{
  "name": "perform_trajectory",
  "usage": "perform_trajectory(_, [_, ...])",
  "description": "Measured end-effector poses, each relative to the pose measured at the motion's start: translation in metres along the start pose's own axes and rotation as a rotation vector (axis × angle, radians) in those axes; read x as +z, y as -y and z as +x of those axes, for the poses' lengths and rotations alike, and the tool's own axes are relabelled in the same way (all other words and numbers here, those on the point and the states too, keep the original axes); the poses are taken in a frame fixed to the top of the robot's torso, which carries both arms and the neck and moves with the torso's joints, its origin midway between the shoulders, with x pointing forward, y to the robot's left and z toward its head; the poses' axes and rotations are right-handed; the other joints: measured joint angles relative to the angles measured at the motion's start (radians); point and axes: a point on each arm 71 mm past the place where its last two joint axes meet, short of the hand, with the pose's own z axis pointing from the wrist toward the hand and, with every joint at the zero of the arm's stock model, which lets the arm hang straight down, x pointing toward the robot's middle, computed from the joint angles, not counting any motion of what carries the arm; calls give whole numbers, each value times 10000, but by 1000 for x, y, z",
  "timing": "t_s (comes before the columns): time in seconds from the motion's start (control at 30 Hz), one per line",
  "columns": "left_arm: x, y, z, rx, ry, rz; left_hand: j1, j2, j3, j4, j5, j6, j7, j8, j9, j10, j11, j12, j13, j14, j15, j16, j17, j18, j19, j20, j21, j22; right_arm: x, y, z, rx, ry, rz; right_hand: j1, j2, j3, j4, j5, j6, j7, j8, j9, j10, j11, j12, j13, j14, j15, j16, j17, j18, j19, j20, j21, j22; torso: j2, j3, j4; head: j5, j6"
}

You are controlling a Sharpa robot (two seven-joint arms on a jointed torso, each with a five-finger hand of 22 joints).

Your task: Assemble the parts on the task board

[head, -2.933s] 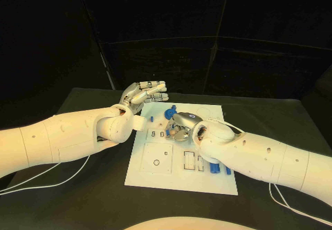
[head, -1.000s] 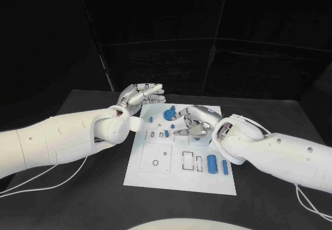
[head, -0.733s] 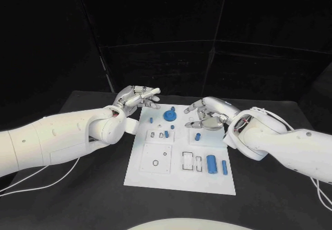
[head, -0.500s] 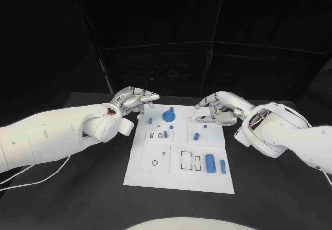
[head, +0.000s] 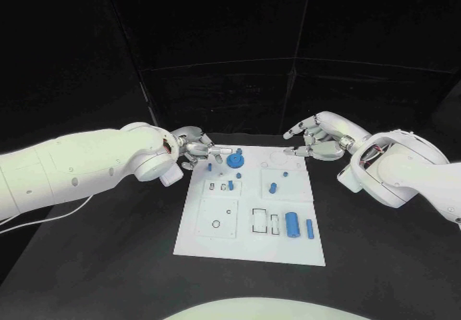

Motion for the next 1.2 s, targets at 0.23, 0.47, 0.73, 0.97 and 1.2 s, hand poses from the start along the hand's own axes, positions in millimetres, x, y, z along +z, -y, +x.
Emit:
perform_trajectory(0.23, [17,10,14,1705,-282,-1107,466,260,39,128,0,-129,-38,457,383,90,-89,680,809,-14,-14,0,-1,-44,110,19,490,701,3,1,-3,110,231,8,148,44,0,0,518,0,0,59,-34,-1,0,38,-81,0,1,-19,-1,0,21,-21,-48,-39,-13,25,16,-7,-46])
perform_trajectory(0.47, [29,20,19,2615,-453,-1735,604,346,154,68,0,-357,-27,678,623,90,-90,793,969,-14,-13,0,-1,-44,56,72,493,665,6,2,-6,263,480,45,212,0,0,0,1156,-1,0,59,-68,-121,5,-185,-324,0,1,-135,-73,161,-78,-114,-171,-278,-16,25,12,-37,-78])
perform_trajectory(0.73, [37,28,27,3138,-867,-2039,541,283,82,195,0,-524,35,795,726,13,-14,793,889,-14,-13,0,-2,-42,-46,103,492,565,9,2,-6,377,623,84,212,0,-34,34,1569,-38,37,59,-68,-238,-15,-314,-518,0,1,-191,-202,160,-214,-73,-260,-496,-7,23,12,-21,-113])
perform_trajectory(0.97, [43,31,32,3587,-1324,-2350,536,278,82,194,0,-560,-1,795,743,-59,-14,735,829,-14,-13,0,-3,-41,-53,111,440,520,10,2,-7,450,689,116,212,0,-63,64,1569,-38,37,115,-67,-238,-15,-314,-526,0,2,-191,-181,159,-214,-74,-260,-500,5,20,12,-11,-162])
perform_trajectory(1.2, [48,33,34,3913,-1563,-2571,536,278,81,255,0,-560,-1,876,786,-58,-14,735,842,-14,-12,0,-3,-41,-53,111,440,576,11,1,-6,501,729,112,212,0,-86,86,1569,-38,37,115,-67,-238,-15,-314,-560,0,2,-191,-181,159,-213,-74,-260,-513,6,21,7,14,-199])
